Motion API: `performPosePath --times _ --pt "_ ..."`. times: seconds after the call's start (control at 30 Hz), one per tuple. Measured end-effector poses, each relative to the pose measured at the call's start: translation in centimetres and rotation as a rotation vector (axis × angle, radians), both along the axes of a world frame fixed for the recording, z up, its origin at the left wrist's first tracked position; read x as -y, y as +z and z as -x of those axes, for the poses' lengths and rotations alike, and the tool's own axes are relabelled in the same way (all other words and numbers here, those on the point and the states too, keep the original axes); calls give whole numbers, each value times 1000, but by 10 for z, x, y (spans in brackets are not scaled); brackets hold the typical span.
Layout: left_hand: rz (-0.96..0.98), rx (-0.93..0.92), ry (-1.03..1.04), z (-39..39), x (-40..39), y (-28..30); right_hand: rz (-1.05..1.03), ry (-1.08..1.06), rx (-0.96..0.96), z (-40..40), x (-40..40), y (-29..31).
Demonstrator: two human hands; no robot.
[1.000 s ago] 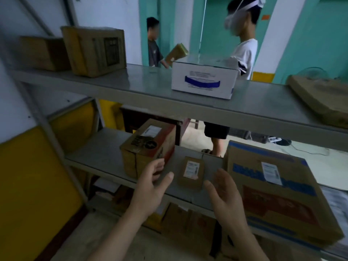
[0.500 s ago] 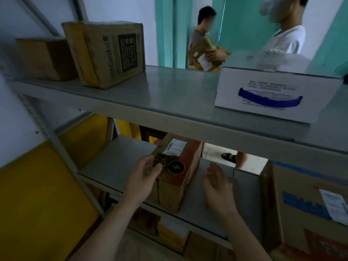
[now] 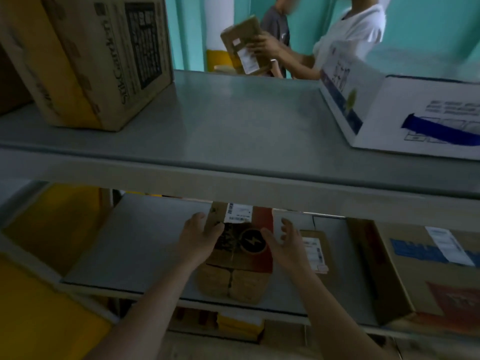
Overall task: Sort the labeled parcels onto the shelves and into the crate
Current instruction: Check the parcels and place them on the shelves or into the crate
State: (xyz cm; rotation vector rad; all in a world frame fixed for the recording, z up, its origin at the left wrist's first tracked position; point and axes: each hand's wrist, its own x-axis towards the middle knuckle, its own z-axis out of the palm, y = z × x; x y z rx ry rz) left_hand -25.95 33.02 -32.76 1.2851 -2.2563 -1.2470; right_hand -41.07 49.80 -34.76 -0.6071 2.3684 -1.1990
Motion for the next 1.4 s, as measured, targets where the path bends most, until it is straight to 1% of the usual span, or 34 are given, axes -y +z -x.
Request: performPosePath --times 0.13,0.27,0.37,0.47,0.6,0.77,0.93,1.03,1.17,1.27,1.4 --pt "-86 121 -105 6 22 -19 -56 -25 29 -8 17 -11" --pt "-162 80 -216 10 26 -30 -121 -11 78 -7 27 -22" --pt "-169 77 -272 11 36 -39 -130 10 76 -3 30 -28" --pt "-228 84 -282 13 44 -45 -107 45 83 -1 30 -34" --pt "-346 21 -260 16 47 -52 -46 19 186 -4 31 -43" --pt "-396 -31 -242 10 38 -52 -12 14 149 -8 25 -39" --pt "-334 -43 -264 -6 24 -32 83 34 74 -19 4 -20" --pt "-228 -53 -314 -23 7 -16 119 56 43 -33 -14 -9" --pt "-114 -112 -369 -55 -20 -1 179 72 27 -58 -42 2" --pt "-87 -168 -390 -81 -43 9 228 90 42 -79 -65 9" --pt "-67 -189 -404 -111 -69 16 217 104 37 -105 -92 15"
